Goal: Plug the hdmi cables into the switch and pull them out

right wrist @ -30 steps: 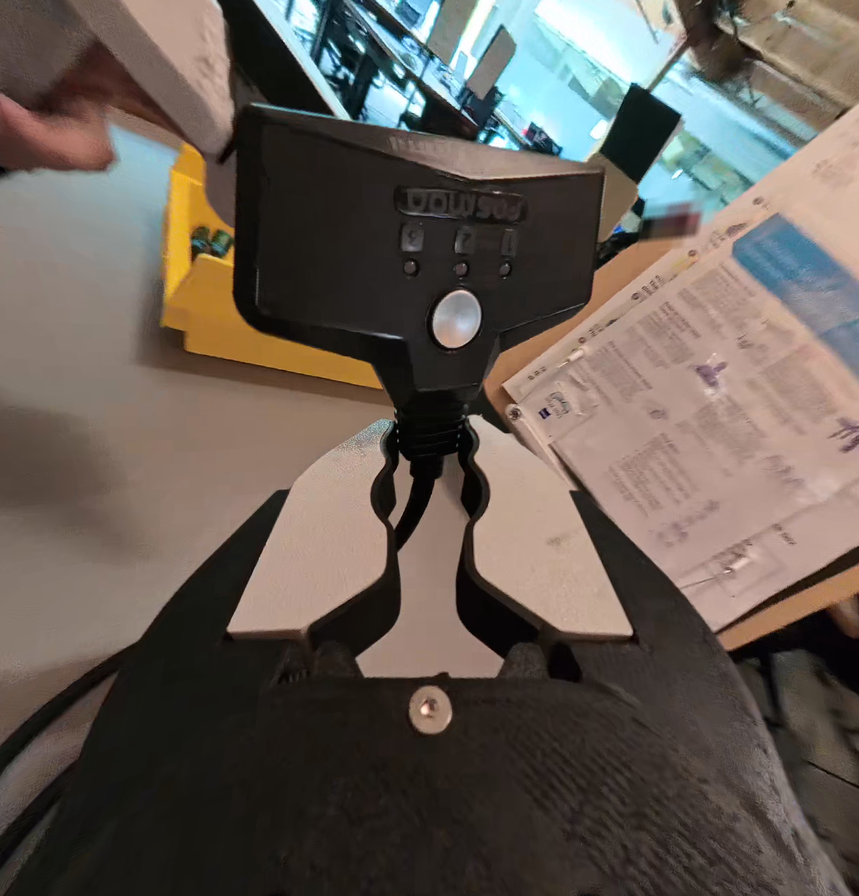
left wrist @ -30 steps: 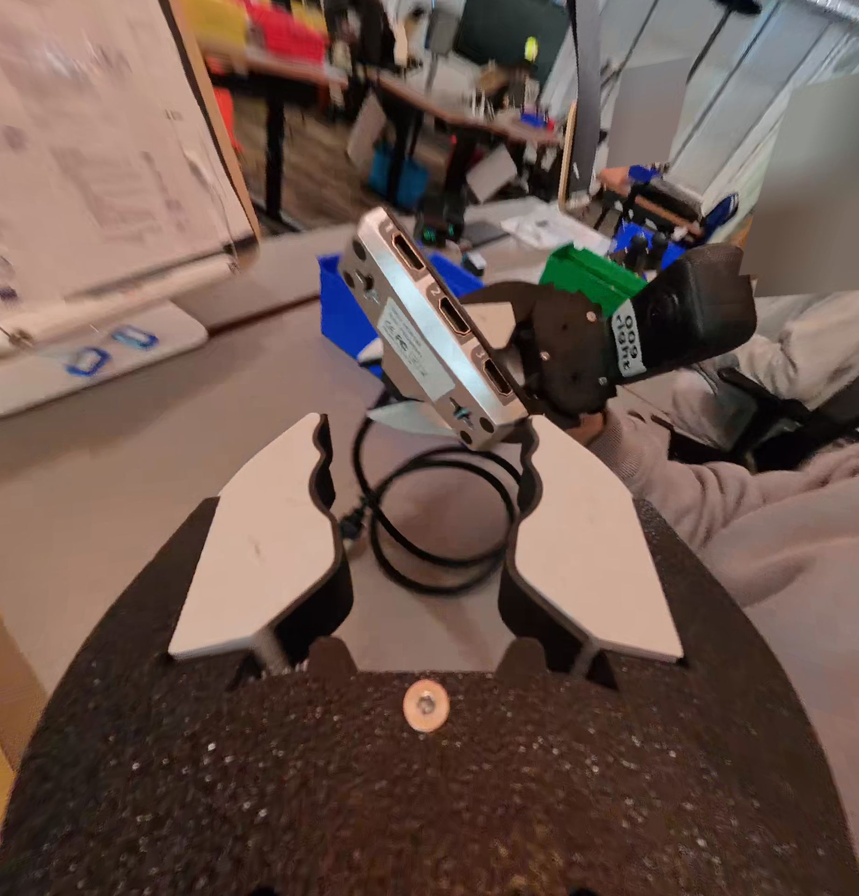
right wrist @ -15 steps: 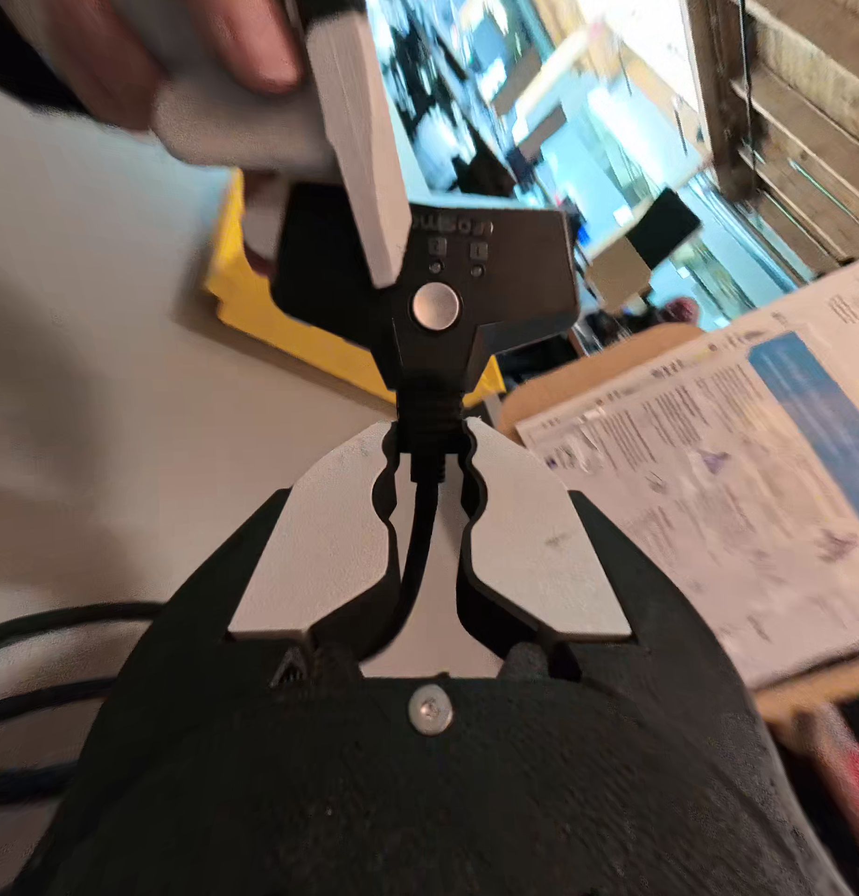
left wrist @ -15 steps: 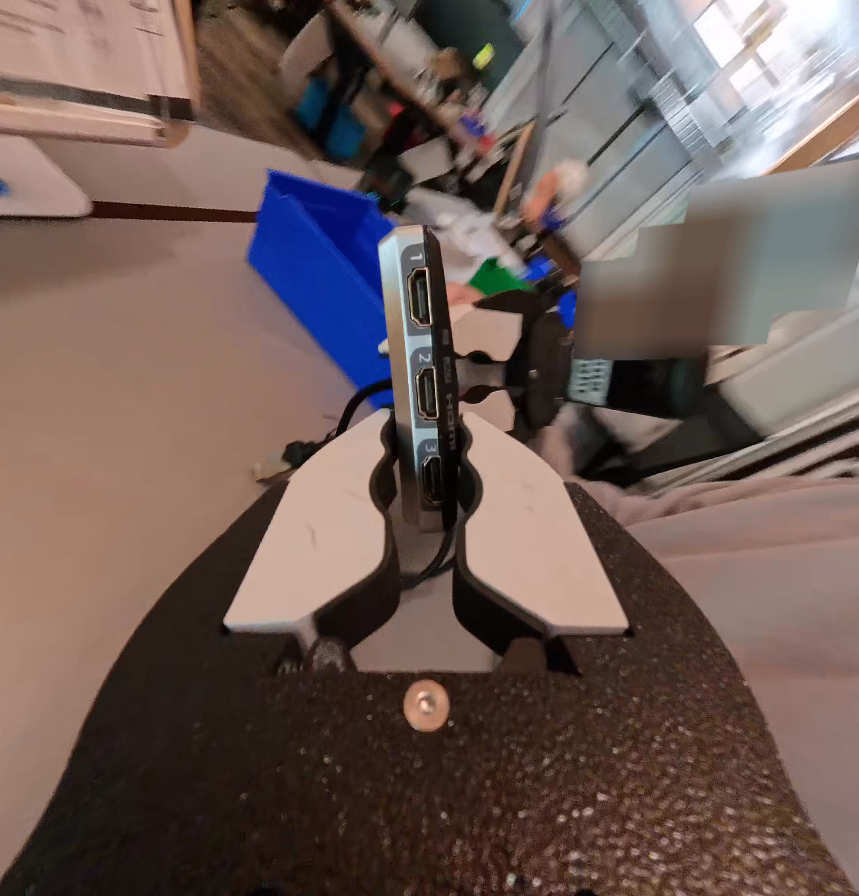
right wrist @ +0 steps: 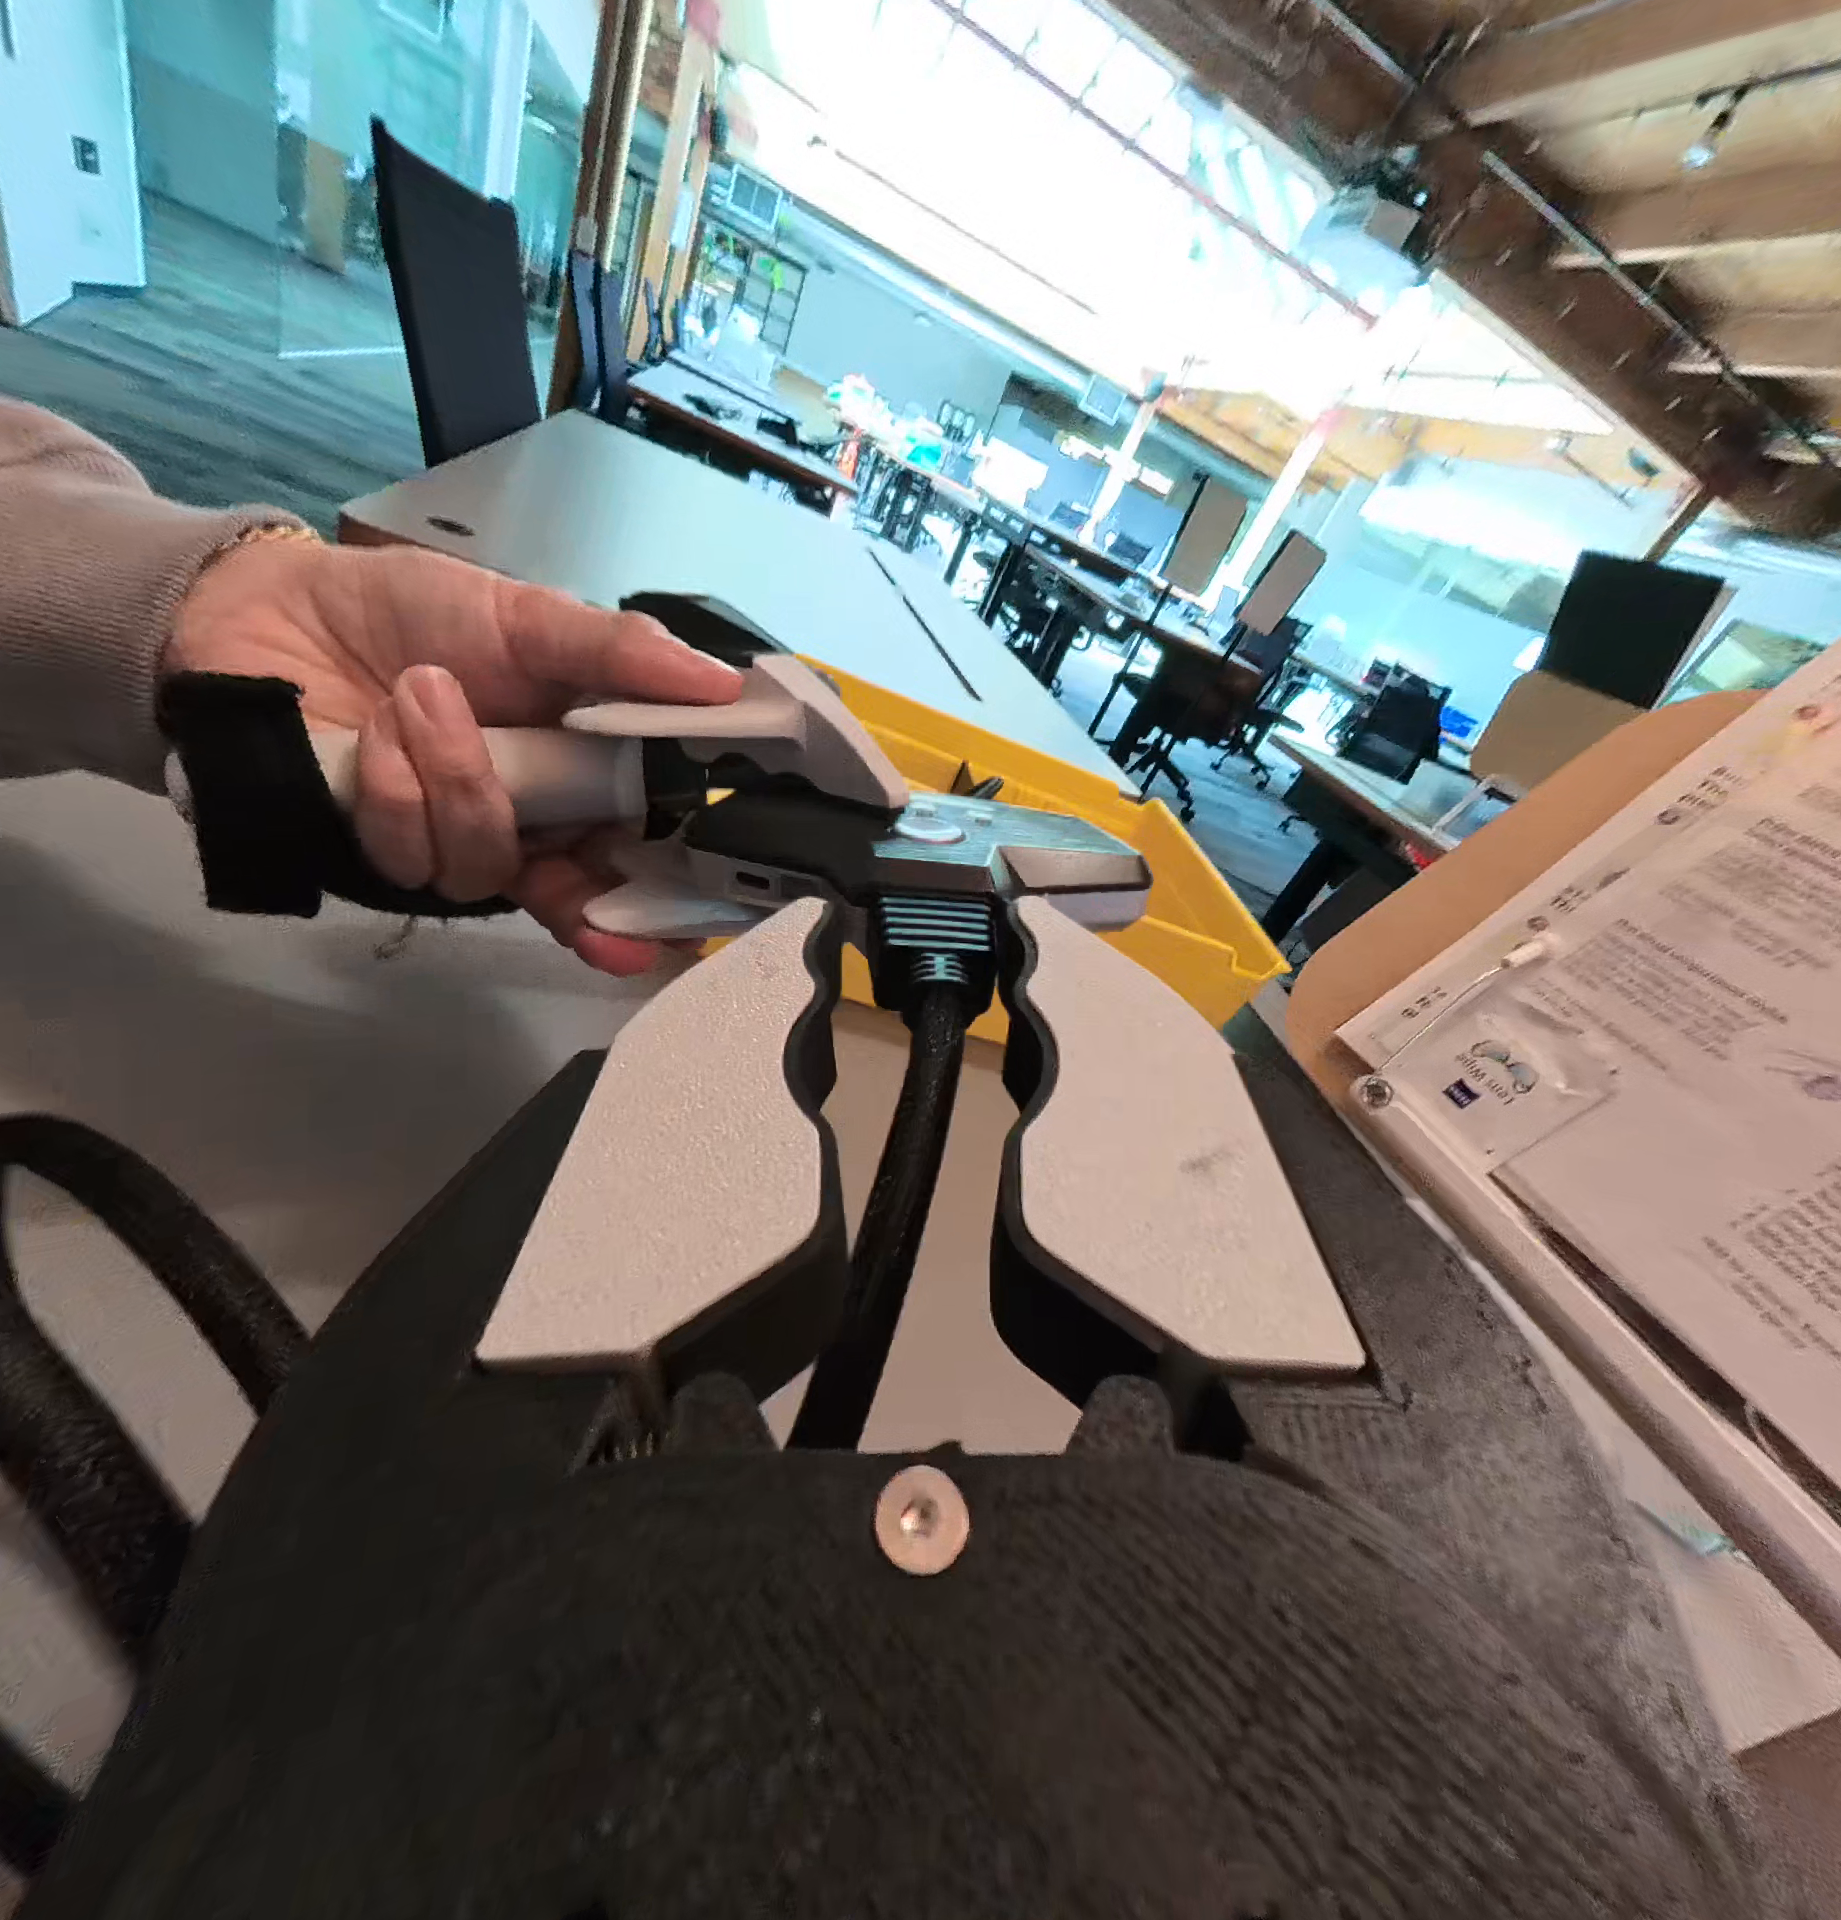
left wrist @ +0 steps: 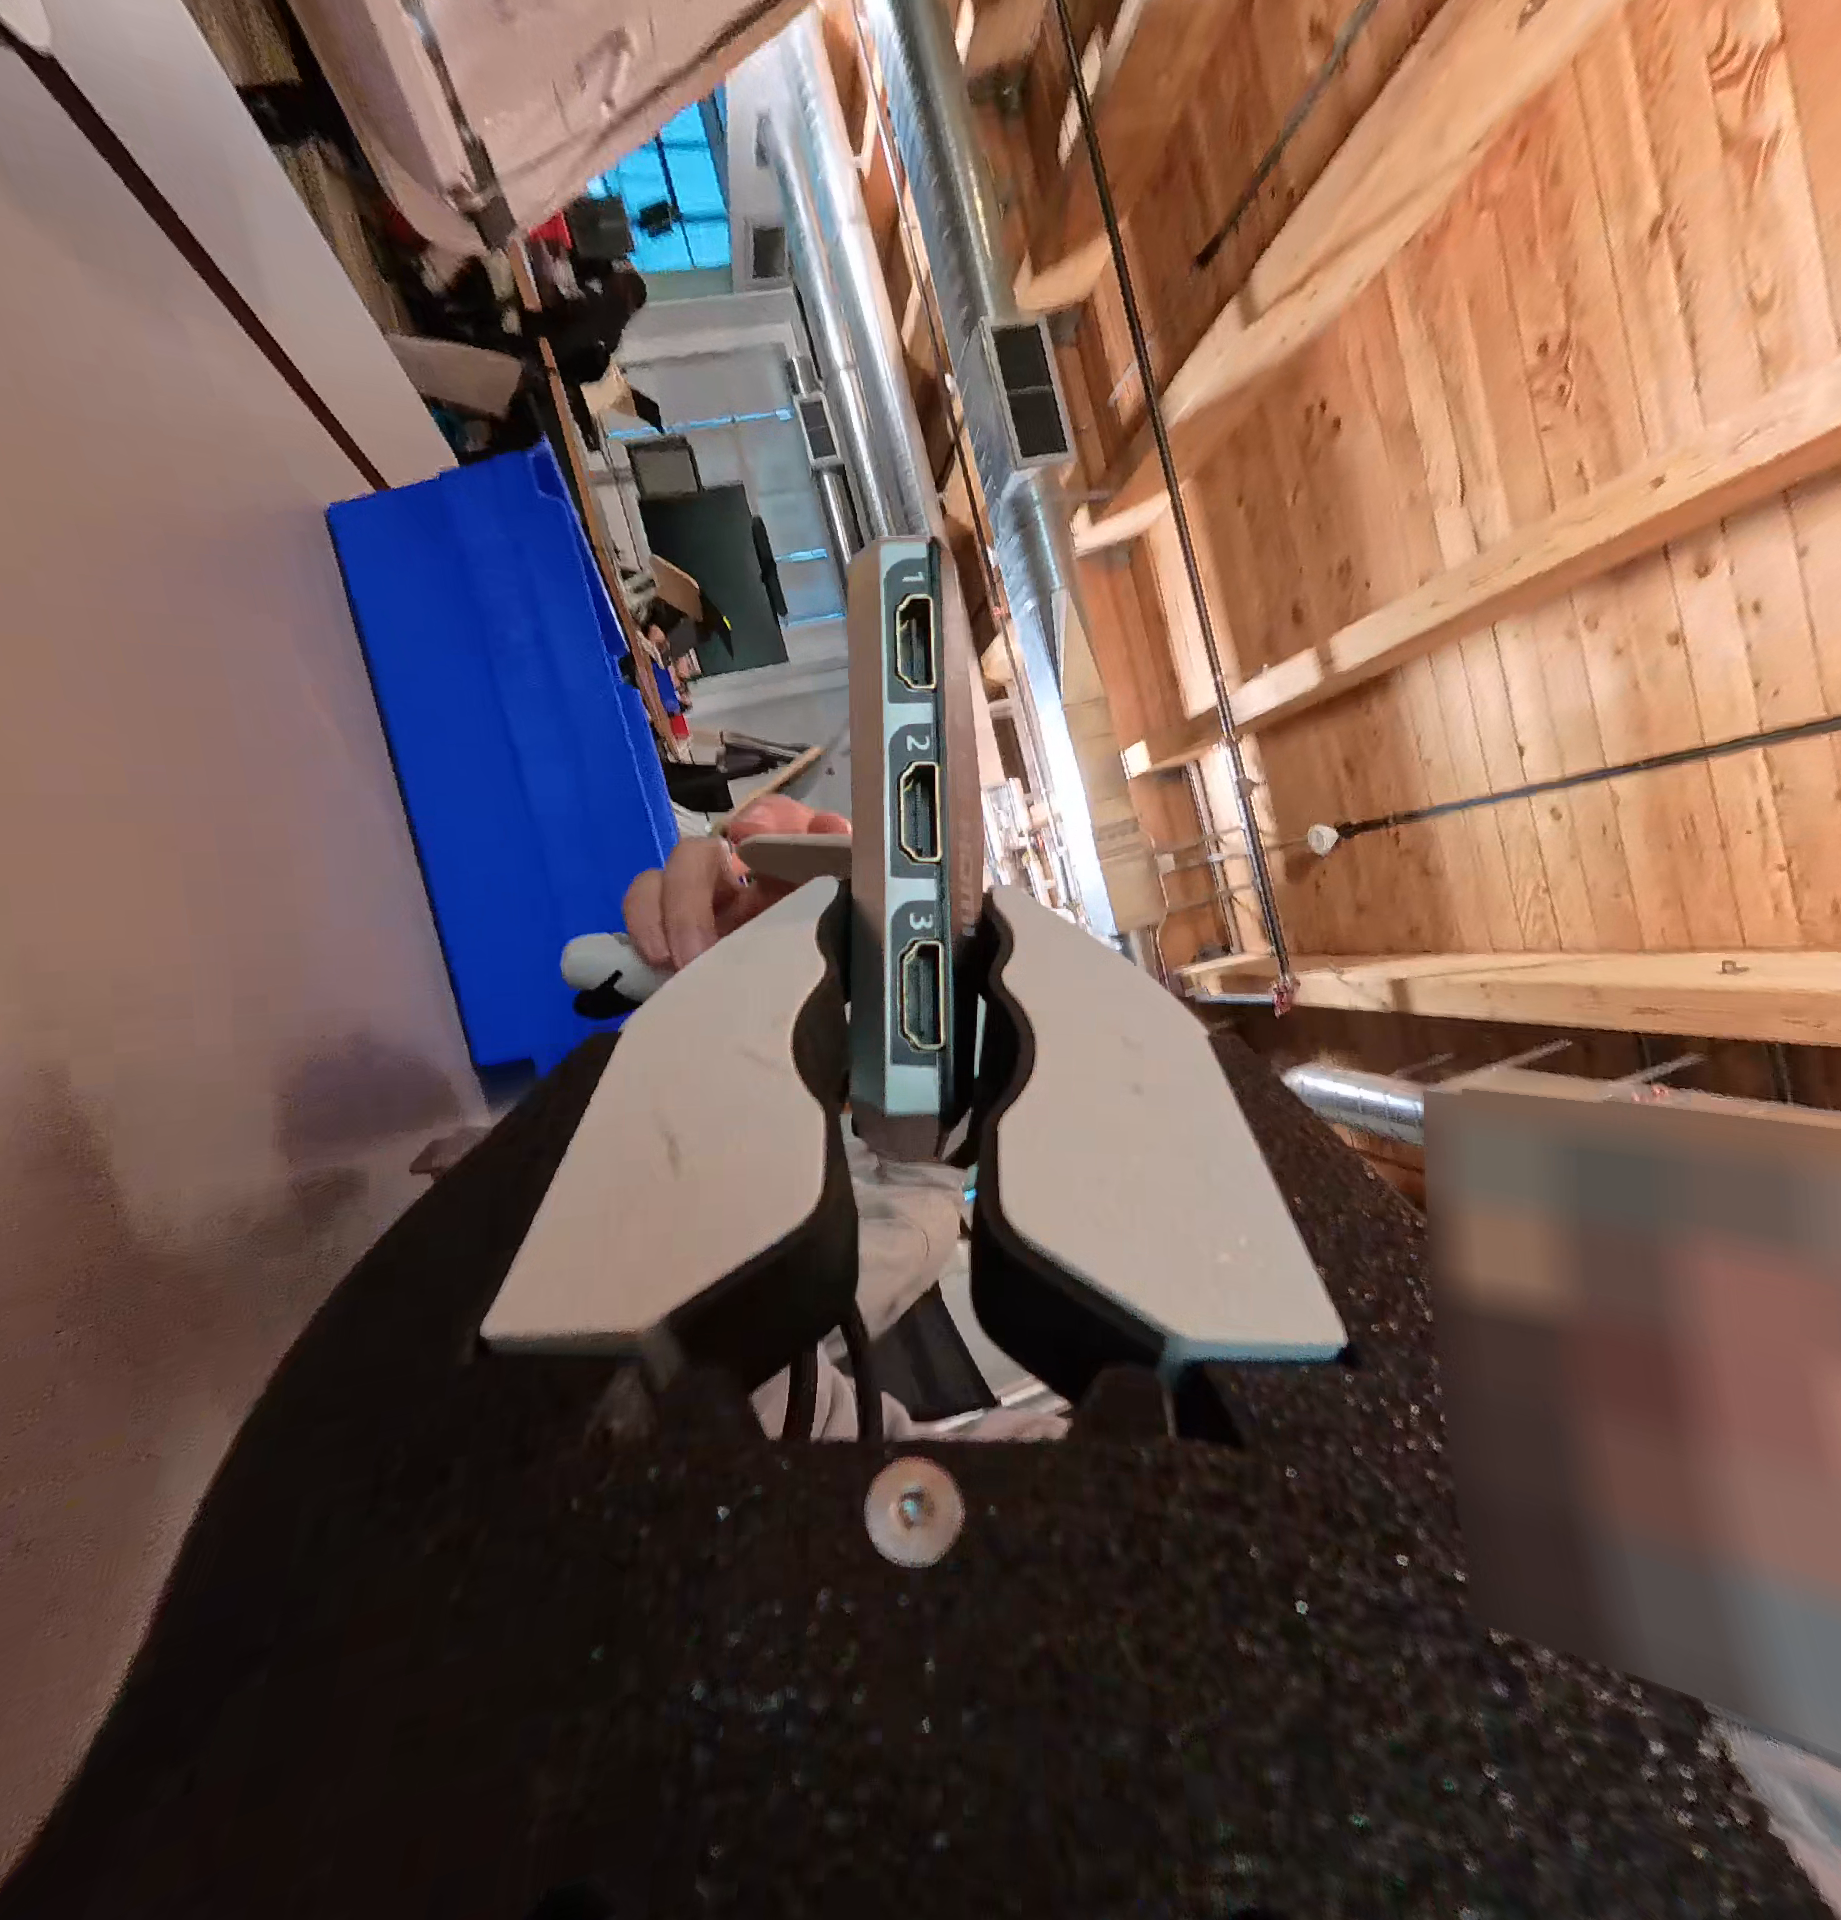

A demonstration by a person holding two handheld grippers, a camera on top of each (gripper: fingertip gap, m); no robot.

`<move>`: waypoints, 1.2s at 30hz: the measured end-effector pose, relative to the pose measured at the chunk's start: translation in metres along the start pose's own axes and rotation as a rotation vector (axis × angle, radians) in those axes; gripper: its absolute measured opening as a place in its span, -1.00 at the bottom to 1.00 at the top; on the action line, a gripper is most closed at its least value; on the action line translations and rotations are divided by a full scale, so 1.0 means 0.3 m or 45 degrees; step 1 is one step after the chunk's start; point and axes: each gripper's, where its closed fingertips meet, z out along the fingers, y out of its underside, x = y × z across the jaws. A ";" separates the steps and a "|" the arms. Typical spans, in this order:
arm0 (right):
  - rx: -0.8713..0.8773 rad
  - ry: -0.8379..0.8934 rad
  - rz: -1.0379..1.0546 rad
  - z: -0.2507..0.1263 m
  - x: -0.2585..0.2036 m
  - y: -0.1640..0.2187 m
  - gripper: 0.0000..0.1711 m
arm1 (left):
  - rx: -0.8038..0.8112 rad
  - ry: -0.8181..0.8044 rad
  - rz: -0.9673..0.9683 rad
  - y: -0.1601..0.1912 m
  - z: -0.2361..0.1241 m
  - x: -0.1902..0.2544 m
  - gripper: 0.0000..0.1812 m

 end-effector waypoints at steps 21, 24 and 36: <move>0.227 -0.035 0.181 -0.023 -0.007 -0.021 -0.71 | 0.026 -0.051 -0.043 0.032 0.008 0.029 -0.76; 0.243 -0.090 0.217 -0.037 -0.007 -0.023 -0.72 | -0.005 -0.061 -0.050 0.045 0.015 0.031 -0.76; 0.282 -0.095 0.163 -0.078 0.032 -0.144 -0.73 | -0.018 -0.005 0.019 0.065 0.073 0.156 -0.76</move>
